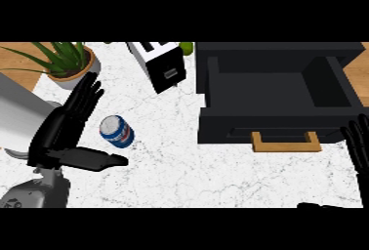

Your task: Pick up the can, place it into the drawer and close the drawer

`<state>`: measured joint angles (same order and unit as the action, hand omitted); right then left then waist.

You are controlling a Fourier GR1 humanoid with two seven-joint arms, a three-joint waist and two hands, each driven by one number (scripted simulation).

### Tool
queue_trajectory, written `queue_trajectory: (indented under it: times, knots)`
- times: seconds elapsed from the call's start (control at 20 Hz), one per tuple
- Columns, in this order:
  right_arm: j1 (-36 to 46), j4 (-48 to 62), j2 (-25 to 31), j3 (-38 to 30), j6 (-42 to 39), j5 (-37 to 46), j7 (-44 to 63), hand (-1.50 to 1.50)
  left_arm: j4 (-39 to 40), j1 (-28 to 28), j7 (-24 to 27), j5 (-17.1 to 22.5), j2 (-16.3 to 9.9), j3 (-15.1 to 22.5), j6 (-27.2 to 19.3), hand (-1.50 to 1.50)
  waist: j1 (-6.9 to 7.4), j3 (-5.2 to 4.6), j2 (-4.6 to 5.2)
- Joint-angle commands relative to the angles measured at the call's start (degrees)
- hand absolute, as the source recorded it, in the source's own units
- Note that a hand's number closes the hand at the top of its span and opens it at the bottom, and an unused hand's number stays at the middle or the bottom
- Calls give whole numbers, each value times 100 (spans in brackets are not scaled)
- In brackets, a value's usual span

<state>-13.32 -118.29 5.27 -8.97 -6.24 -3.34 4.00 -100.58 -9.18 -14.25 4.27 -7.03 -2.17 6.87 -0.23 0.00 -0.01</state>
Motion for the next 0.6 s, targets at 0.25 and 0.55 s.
queue_trajectory:
  times: [0.25, 0.55]
  knots:
    - [76, 30, -70, -174, -97, 5, 24, -150, 1241, -243, 784, -190, 151, -128, 11, -150, -5, 0, 3]
    - [-254, -24, -54, -349, -449, -218, -193, -150, 2261, -355, 1677, -351, 30, -440, 15, -150, -26, -1, 7]
